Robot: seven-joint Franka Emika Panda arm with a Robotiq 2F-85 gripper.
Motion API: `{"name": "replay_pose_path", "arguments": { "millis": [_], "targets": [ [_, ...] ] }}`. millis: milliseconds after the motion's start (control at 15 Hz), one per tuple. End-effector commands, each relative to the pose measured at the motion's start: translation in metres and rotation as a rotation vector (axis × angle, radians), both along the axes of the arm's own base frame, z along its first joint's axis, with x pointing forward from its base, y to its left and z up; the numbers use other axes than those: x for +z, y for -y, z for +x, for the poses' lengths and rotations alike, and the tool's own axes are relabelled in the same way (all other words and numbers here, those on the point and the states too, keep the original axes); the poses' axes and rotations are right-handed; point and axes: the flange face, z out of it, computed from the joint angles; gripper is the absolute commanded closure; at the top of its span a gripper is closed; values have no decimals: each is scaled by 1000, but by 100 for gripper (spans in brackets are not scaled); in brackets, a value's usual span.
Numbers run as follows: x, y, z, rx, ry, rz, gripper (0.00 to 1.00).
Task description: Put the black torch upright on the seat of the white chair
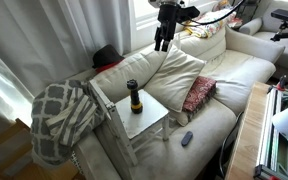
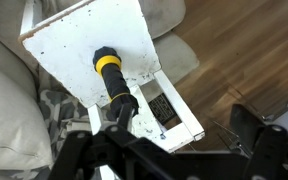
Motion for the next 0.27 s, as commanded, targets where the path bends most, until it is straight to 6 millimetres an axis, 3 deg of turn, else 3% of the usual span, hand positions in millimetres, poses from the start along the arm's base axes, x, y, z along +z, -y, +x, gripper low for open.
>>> {"name": "replay_pose_path", "arguments": {
  "millis": [0,200],
  "targets": [
    [4,-1,0,-1,5,-10,0],
    [5,0,-1,-5,5,-18,0]
  ]
}}
